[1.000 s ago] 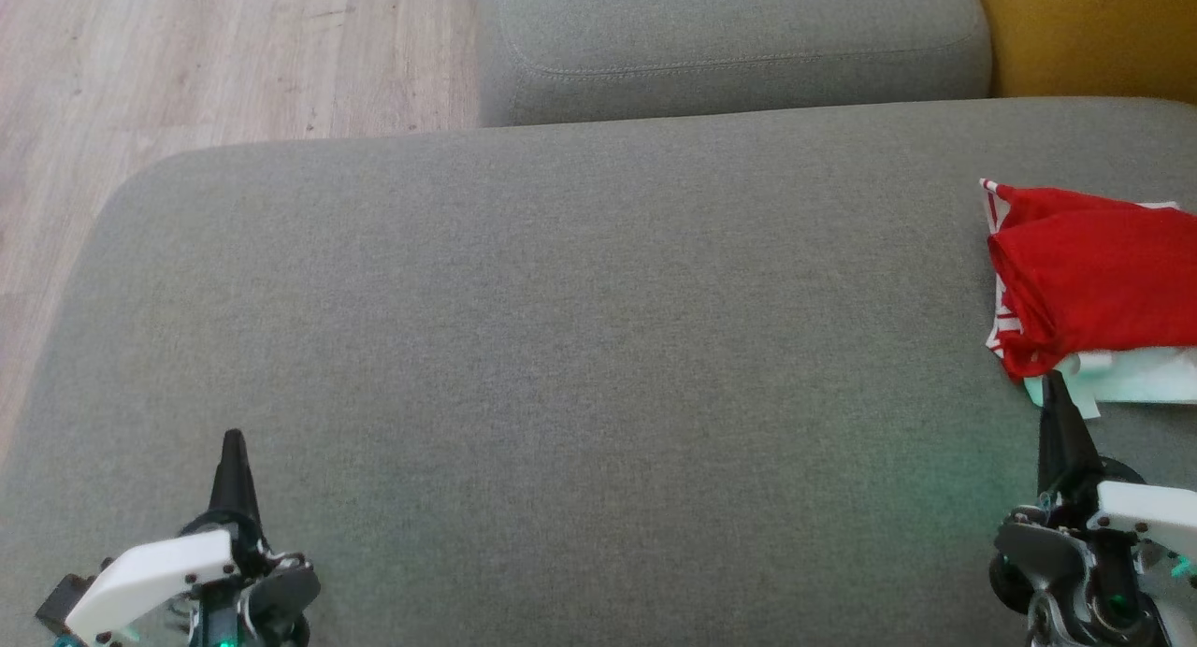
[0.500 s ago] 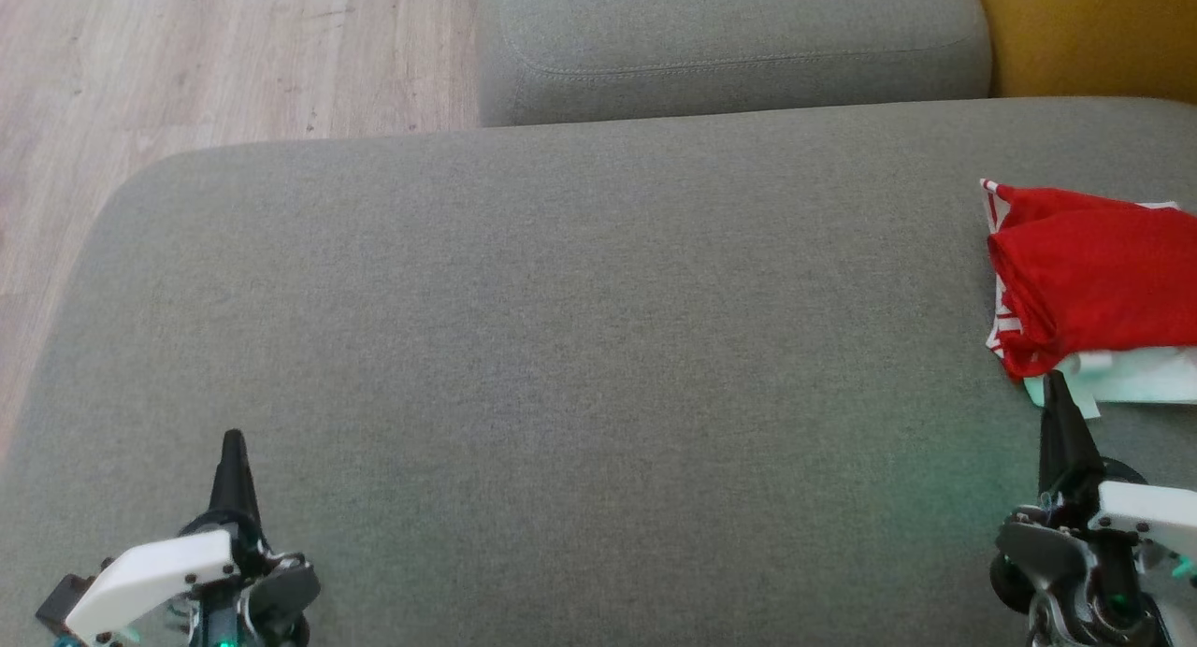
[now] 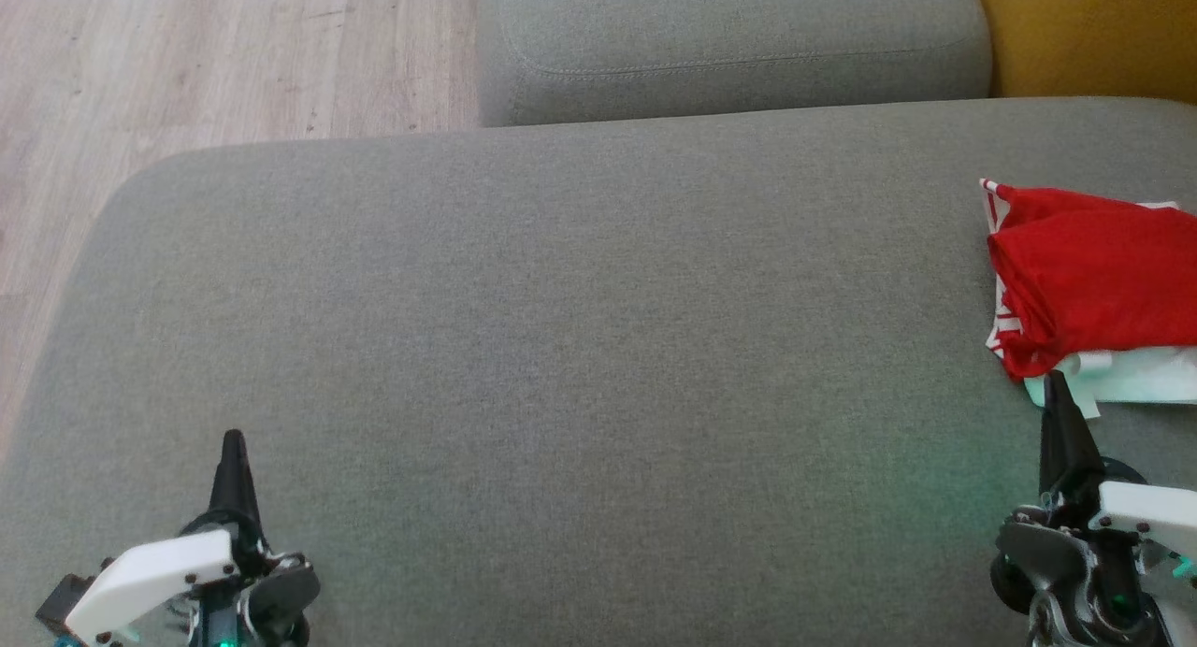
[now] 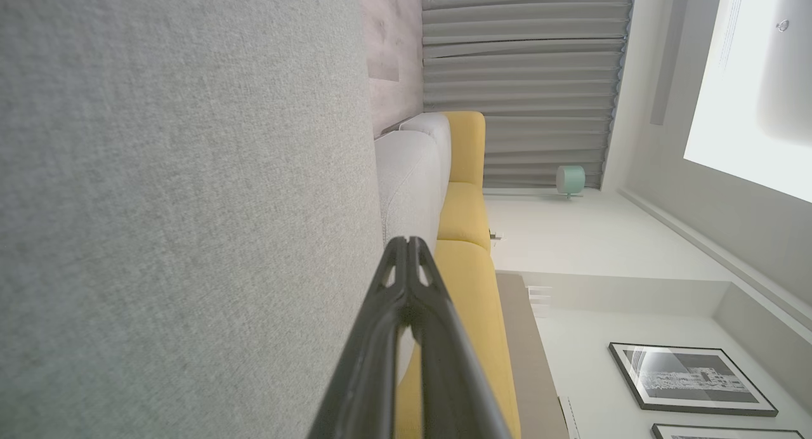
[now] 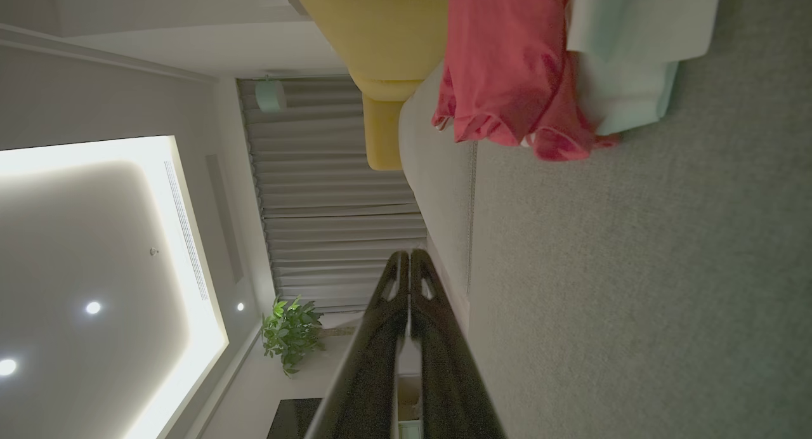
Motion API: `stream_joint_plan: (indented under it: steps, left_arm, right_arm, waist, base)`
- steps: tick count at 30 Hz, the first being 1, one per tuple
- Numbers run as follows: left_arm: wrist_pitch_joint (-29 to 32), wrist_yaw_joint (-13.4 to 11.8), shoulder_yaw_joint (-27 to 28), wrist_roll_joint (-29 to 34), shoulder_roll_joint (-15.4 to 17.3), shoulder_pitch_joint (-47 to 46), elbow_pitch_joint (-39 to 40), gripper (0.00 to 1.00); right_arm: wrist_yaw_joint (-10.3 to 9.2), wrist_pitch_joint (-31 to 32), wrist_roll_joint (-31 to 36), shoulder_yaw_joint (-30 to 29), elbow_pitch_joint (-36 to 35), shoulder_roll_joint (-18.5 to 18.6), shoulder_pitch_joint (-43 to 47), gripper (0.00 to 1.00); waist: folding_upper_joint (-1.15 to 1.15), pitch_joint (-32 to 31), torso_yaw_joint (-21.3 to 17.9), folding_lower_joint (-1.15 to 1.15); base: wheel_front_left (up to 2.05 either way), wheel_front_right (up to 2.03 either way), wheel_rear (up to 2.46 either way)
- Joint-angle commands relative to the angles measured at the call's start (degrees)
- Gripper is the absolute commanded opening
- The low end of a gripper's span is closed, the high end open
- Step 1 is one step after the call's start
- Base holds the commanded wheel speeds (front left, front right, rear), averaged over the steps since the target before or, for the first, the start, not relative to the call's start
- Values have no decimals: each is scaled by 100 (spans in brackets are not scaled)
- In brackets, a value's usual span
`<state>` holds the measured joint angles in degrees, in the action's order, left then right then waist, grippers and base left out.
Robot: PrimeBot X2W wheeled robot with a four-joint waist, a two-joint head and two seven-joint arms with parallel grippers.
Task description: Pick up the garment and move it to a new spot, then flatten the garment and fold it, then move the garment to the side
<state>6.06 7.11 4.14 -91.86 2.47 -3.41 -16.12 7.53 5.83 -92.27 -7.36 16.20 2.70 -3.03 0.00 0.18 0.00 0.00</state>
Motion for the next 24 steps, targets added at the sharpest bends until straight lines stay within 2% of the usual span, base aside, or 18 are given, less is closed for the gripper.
stream_joint_plan:
  steps: [1,24]
  left_arm:
    - [42,37,237,-32,41,-278,207,0]
    - [42,37,237,-32,41,-278,207,0]
  right_arm:
    - [-4,43,-13,112,-219,42,-313,0]
    - [-4,51,-4,101,-218,35,-314,0]
  waist:
    - [0,0,0,0]
    - [0,0,0,0]
  base:
    - [0,0,0]
    - [0,0,0]
